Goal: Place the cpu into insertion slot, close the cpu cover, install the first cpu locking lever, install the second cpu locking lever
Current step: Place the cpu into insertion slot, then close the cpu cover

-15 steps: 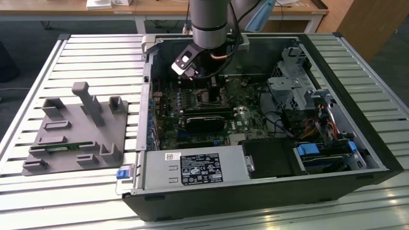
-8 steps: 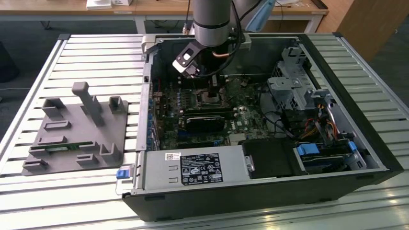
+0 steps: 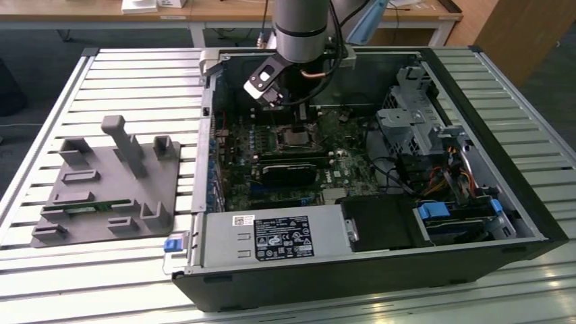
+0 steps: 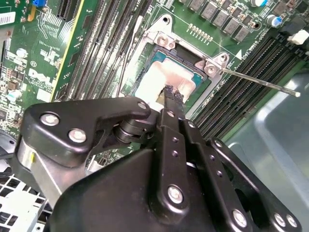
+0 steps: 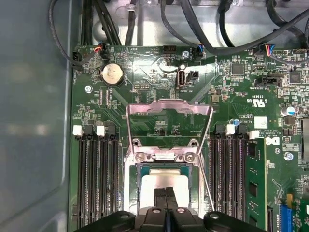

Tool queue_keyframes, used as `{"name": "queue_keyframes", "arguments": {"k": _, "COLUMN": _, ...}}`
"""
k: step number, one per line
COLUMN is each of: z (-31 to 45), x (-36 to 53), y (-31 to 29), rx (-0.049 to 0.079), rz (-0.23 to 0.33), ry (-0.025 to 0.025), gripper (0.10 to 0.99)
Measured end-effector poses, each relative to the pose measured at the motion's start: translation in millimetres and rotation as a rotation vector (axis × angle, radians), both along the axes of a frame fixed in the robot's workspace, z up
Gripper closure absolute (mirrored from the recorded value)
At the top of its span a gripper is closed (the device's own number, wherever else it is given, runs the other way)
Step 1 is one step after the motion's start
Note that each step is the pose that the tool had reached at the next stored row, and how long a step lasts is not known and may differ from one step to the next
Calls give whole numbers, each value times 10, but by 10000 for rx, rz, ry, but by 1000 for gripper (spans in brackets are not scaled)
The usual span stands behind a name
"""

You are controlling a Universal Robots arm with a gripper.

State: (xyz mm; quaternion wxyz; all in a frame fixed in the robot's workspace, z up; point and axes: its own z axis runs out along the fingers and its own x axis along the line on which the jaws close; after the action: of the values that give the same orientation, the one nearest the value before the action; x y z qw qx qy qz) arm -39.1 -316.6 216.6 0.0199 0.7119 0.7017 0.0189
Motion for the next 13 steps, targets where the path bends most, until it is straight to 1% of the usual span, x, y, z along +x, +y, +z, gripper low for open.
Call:
{"name": "queue_keyframes", "arguments": {"k": 7, "z": 40, "x": 1, "y": 0, "rx": 2, "rz": 0, "ry": 41, "gripper": 980}}
{"name": "queue_keyframes", "arguments": {"k": 10, "z": 55, "x": 1, "y": 0, "rx": 3, "rz": -1, "ry": 51, "gripper": 980}}
{"name": "queue_keyframes", "arguments": {"k": 13, "z": 85, "x": 2, "y": 0, "rx": 3, "rz": 0, "ry": 70, "gripper": 980}}
